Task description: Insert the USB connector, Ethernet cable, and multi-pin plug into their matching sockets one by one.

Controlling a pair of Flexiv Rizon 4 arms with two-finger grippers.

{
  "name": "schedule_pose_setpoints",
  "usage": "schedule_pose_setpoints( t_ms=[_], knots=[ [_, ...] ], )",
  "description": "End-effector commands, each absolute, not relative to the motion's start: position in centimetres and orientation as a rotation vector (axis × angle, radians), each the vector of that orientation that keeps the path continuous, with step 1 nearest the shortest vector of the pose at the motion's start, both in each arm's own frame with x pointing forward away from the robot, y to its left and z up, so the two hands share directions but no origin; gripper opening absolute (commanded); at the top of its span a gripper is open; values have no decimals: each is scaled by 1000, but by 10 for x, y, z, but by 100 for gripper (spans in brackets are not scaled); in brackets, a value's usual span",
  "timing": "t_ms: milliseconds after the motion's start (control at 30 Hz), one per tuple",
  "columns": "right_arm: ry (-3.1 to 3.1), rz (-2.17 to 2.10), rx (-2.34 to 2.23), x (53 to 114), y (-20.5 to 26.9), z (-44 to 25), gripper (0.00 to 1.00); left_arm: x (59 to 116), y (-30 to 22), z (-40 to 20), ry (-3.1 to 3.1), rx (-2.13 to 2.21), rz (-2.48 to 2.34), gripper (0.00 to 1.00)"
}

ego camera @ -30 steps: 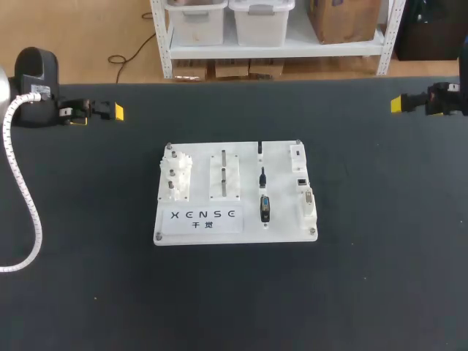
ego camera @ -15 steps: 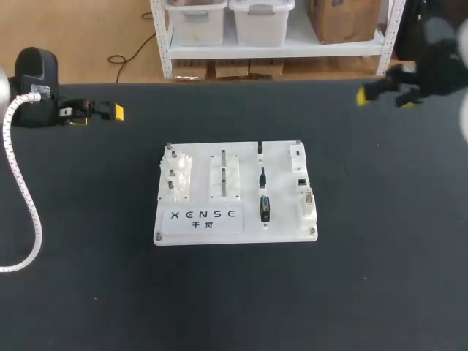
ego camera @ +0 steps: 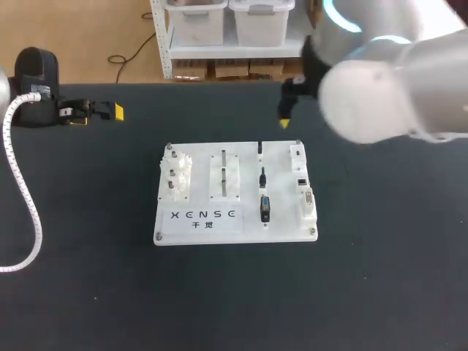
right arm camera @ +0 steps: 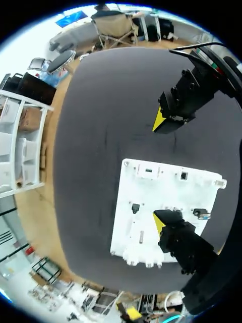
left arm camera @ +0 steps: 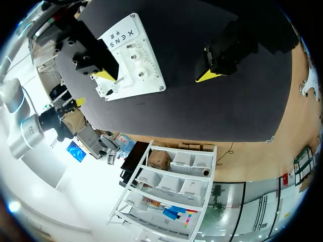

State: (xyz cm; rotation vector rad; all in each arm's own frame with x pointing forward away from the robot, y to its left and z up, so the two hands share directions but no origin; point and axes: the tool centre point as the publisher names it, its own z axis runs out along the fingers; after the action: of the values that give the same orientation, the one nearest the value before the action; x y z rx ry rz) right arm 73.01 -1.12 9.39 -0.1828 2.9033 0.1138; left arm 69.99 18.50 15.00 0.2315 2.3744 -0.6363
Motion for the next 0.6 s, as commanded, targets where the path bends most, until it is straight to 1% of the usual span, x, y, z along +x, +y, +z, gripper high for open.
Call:
schedule_pose_setpoints(
  t_ms=[33,267,600],
  knots=[
    [2904,-343,-143,737,18,77,100,700,185,150,2374,232,-636,100],
    [2917,-341,-169,736,34,65,100,700,185,150,2374,232,-636,100],
    [2966,-191,-95,745,40,56,100,700,185,150,2374,232,-636,100]
  ],
)
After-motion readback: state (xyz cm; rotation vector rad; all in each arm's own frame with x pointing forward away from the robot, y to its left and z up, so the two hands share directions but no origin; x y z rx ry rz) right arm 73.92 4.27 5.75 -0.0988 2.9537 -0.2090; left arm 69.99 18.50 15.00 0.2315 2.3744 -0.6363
